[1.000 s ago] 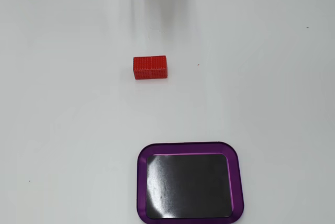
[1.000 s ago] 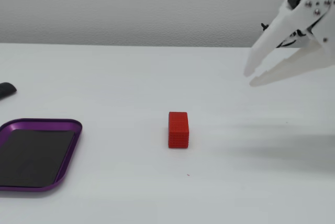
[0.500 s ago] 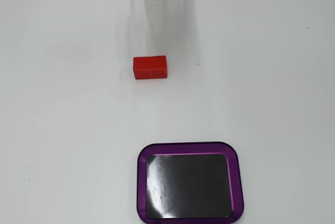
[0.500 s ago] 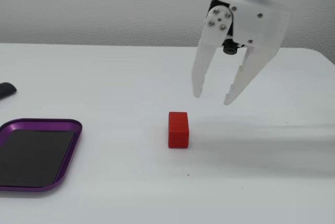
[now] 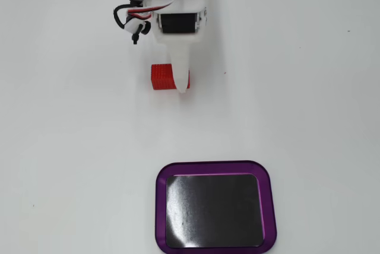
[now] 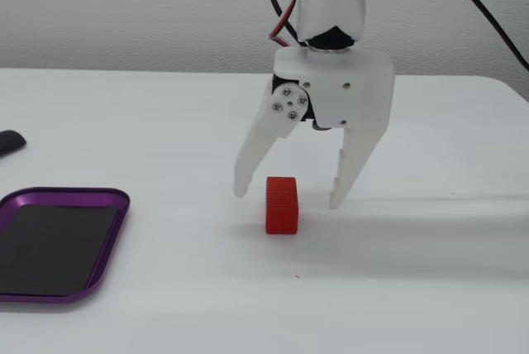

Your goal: Pick up the cube and place it in the box.

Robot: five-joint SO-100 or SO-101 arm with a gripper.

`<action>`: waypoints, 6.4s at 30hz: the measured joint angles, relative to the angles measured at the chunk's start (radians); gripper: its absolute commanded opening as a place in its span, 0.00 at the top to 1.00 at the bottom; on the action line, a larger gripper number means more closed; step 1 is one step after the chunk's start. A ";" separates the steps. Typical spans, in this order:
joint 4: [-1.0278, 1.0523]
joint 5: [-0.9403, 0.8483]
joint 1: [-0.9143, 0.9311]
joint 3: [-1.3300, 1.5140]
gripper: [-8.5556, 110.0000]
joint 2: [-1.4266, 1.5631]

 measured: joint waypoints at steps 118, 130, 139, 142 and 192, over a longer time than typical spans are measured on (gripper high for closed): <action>0.103 -0.074 -0.161 -0.971 0.73 -0.422; 0.512 -0.005 -0.112 -1.322 0.73 -0.377; 0.500 -0.002 -0.075 -0.719 0.73 0.044; 0.460 -0.002 -0.063 -0.491 0.73 0.242; 0.017 0.012 0.098 1.341 0.93 1.824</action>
